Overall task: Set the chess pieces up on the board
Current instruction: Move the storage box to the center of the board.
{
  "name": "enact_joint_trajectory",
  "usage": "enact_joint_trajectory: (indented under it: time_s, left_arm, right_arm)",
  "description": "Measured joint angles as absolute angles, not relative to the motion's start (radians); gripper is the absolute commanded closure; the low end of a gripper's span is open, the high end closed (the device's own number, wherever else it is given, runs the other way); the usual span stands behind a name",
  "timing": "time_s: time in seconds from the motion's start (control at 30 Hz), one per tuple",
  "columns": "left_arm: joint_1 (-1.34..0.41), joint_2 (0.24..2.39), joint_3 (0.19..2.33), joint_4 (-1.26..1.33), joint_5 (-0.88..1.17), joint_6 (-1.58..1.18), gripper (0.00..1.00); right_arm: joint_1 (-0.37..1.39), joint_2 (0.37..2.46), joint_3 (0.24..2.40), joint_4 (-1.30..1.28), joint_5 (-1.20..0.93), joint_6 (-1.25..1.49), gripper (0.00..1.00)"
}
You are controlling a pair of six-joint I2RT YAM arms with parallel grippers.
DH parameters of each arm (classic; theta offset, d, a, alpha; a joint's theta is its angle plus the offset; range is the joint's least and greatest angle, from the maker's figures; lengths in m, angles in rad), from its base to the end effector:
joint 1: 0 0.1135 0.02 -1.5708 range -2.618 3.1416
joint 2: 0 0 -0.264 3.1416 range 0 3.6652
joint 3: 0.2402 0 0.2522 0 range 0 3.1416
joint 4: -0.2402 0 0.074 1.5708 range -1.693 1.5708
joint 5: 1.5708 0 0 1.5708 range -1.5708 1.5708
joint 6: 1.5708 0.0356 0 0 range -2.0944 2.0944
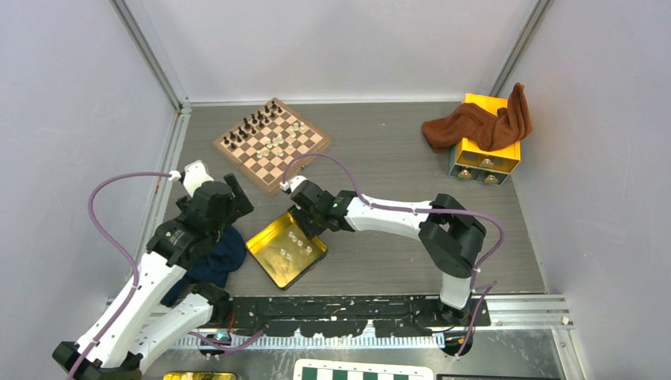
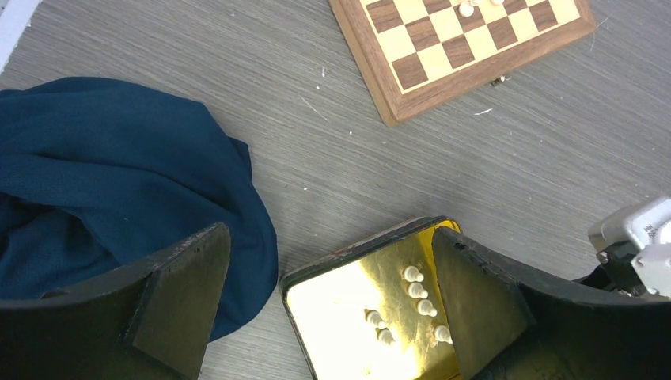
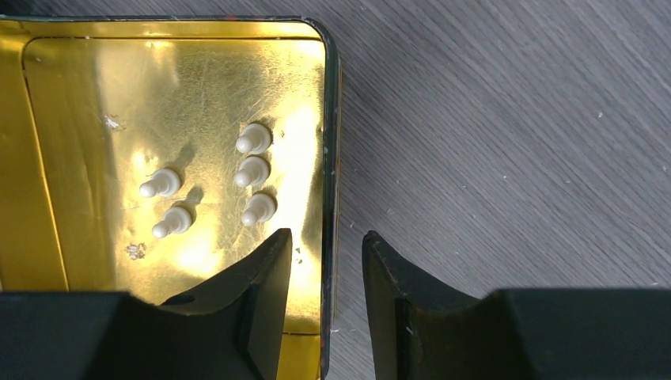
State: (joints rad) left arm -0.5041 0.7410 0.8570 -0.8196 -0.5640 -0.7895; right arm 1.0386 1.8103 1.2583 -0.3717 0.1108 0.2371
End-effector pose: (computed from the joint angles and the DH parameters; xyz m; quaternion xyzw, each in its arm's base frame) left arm 0.1326 -0.0514 0.3123 -0.2397 0.8461 -0.0417 0.4742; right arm 0.2006 0.3329 0.2053 -0.3531 0.8785 0.1468 0.2863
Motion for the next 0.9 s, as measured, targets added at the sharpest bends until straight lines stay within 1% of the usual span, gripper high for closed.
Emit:
enact_joint_trajectory:
  time_s: [0.1, 0.23, 0.57, 0.9]
  left_arm:
    - [-0.504, 0.741, 0.852, -0.819, -0.564, -0.794, 0.01]
    - [-0.504, 0.741, 0.846, -0.818, -0.564, -0.802, 0.01]
    - [-0.504, 0.742, 0.835, -0.803, -0.566, -0.805, 0.01]
    - [-0.504, 0.797, 0.831, -0.751, -0.59, -0.822, 0.01]
  right_arm:
    - [1.039, 1.83, 1.257, -0.364, 0.107, 0.237, 0.61]
    - [1.038, 1.853, 1.256, -0.357, 0.105, 0.234, 0.75]
    - [1.022, 1.888, 1.256, -0.348, 0.099, 0.229, 0.98]
    - [0.957, 1.886, 1.256, -0.352, 0.116, 0.23, 0.99]
